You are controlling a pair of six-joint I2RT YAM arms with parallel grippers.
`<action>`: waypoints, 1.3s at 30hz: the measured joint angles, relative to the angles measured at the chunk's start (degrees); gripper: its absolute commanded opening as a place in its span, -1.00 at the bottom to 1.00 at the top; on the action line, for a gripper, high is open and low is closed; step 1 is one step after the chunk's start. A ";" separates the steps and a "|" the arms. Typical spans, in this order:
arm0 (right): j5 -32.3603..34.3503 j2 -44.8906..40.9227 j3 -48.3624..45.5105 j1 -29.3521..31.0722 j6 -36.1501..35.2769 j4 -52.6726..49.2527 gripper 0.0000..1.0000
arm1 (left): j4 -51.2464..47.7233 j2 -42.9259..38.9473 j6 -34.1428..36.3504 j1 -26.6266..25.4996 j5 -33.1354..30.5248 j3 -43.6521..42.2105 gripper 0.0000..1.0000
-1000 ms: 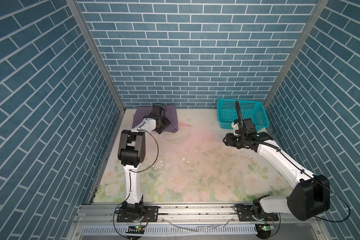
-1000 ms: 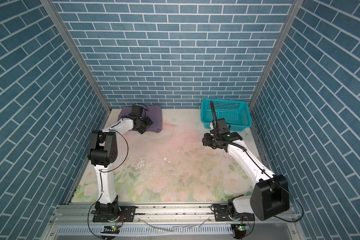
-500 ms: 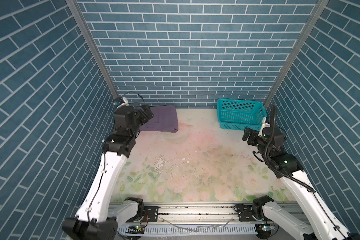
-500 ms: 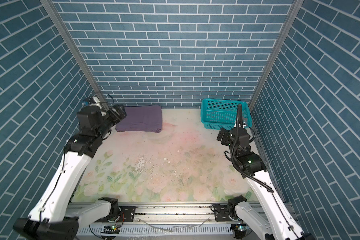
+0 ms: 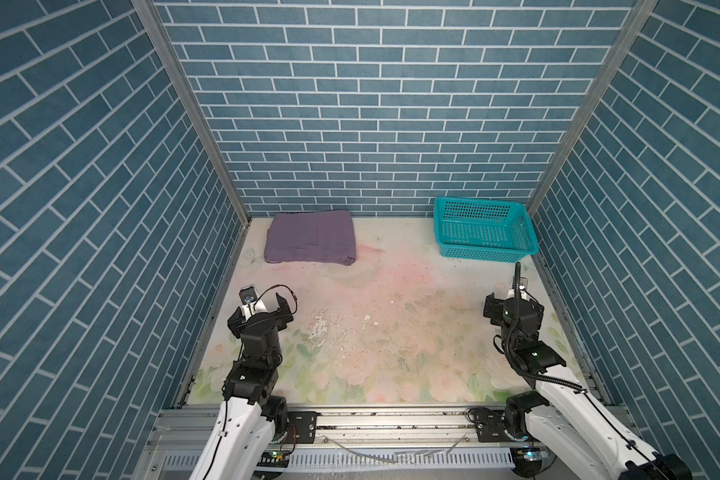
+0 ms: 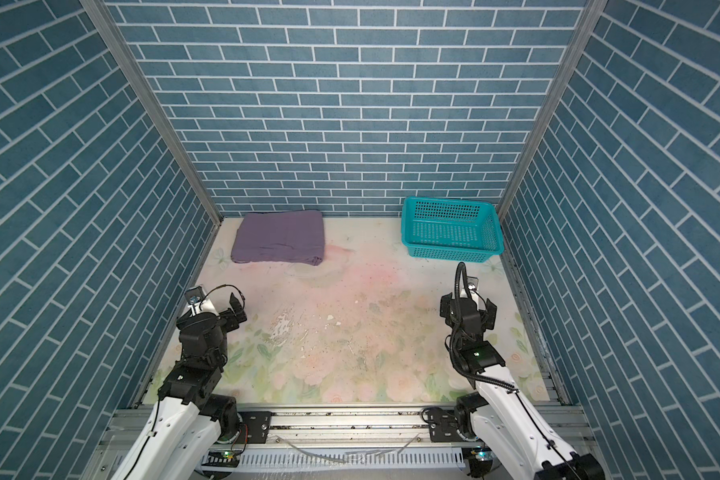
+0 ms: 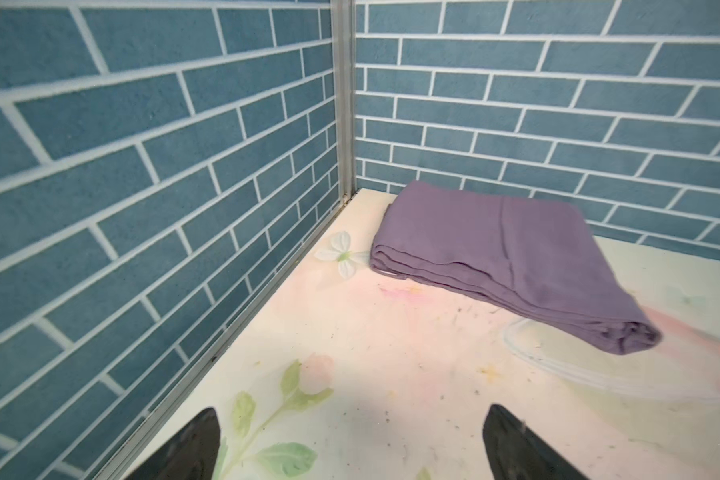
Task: Fold and stack the trousers
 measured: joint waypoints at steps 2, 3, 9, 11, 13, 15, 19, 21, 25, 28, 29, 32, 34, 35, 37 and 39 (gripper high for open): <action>0.92 1.14 -2.47 -0.85 -0.13 3.43 0.97 | 4.00 1.79 0.66 0.04 -1.18 -2.91 0.99; 1.20 1.84 -3.54 -1.44 -0.13 4.94 0.98 | 6.32 3.45 0.85 0.04 -1.53 -3.85 0.99; 1.44 8.83 -5.57 -5.86 -0.37 11.54 0.98 | 18.08 26.86 2.08 0.48 -3.34 -3.08 0.99; 0.68 12.33 -5.42 -7.45 -0.46 13.92 0.98 | 19.43 35.30 2.60 0.79 -3.43 0.33 0.99; -0.26 15.93 -5.38 -9.09 -0.52 16.41 0.98 | 21.90 41.79 3.69 1.09 -2.75 4.15 0.99; -1.33 19.67 -5.11 -10.88 -0.55 18.91 0.98 | 23.89 46.95 4.85 1.33 -2.12 8.02 0.99; -4.57 27.54 -3.28 -14.69 -0.52 26.67 0.98 | 26.49 56.37 7.41 2.40 1.55 16.57 0.99; -6.12 31.28 -2.67 -16.55 -0.20 31.82 0.98 | 29.16 58.36 8.72 2.82 3.19 17.16 0.99; -10.99 37.07 -1.92 -19.65 0.70 37.90 0.98 | 34.27 58.14 9.86 3.17 5.57 13.33 0.99; -18.29 40.68 -0.87 -20.15 -0.11 41.94 0.98 | 41.35 57.68 10.43 3.82 8.39 8.02 0.99; -20.85 42.07 -0.02 -20.15 -0.63 41.94 0.97 | 44.17 58.14 10.60 4.20 9.11 6.25 0.99; -26.91 43.47 1.25 -20.26 -1.73 42.07 0.98 | 46.77 58.97 10.75 4.98 10.69 4.28 0.99; -29.64 43.41 1.55 -20.37 -2.47 42.49 0.98 | 47.98 59.01 10.80 5.07 11.47 4.35 0.99; -30.71 43.43 1.62 -20.37 -2.58 42.71 0.98 | 48.94 59.04 10.80 5.07 11.80 4.35 0.99; -32.11 43.43 1.64 -20.37 -2.84 42.71 0.98 | 49.92 58.99 10.80 5.07 12.11 4.42 0.99; -33.14 43.43 1.73 -20.37 -2.99 42.56 0.98 | 50.47 58.99 10.80 5.07 12.28 4.42 0.99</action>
